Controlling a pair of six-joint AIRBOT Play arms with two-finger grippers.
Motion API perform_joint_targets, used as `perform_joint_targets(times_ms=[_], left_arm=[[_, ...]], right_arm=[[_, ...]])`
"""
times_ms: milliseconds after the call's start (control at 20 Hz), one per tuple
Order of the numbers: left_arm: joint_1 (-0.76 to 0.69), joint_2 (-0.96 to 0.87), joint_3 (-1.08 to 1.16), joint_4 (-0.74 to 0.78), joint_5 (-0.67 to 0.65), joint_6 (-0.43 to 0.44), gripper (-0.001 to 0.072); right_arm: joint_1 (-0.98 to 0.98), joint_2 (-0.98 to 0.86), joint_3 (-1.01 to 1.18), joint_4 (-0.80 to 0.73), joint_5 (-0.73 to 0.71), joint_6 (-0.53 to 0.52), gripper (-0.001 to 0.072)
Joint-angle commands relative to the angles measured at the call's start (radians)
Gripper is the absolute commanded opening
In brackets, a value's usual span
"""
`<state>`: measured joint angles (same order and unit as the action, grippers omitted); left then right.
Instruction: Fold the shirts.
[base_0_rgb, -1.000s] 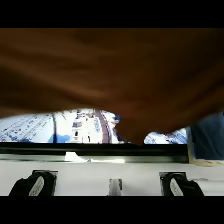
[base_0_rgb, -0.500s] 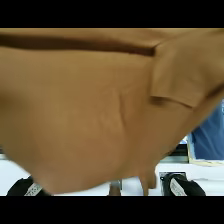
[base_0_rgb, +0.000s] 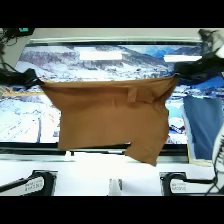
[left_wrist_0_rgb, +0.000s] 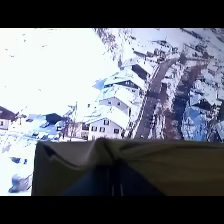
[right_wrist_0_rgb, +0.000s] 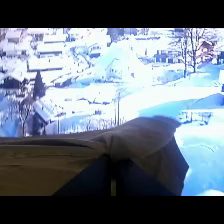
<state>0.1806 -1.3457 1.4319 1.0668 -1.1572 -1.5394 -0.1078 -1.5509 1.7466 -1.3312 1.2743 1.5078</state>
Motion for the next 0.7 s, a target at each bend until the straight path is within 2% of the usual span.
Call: perform_joint_targets(times_ms=[0, 200, 350, 450, 650], left_arm=[[-0.022, -0.162, 0.014, -0.106, 0.199, -0.002, 0.0026], [-0.078, -0.245, 0.056, -0.129, 0.436, 0.004, 0.0028], [-0.111, -0.249, 0.059, -0.130, 0.612, 0.008, 0.0028], [-0.113, -0.254, 0.058, -0.129, 0.636, 0.009, 0.0028], [-0.113, -0.307, 0.057, -0.128, 0.503, 0.009, 0.0028]], right_arm=[[0.021, -0.128, -0.009, 0.003, -0.251, 0.135, 0.0015], [0.021, -0.168, -0.009, 0.005, -0.502, 0.154, 0.0015], [0.019, -0.173, -0.009, 0.005, -0.623, 0.154, 0.0015], [0.019, -0.176, -0.009, 0.004, -0.615, 0.153, 0.0015], [0.020, -0.224, -0.009, 0.019, -0.432, 0.153, 0.0015]])
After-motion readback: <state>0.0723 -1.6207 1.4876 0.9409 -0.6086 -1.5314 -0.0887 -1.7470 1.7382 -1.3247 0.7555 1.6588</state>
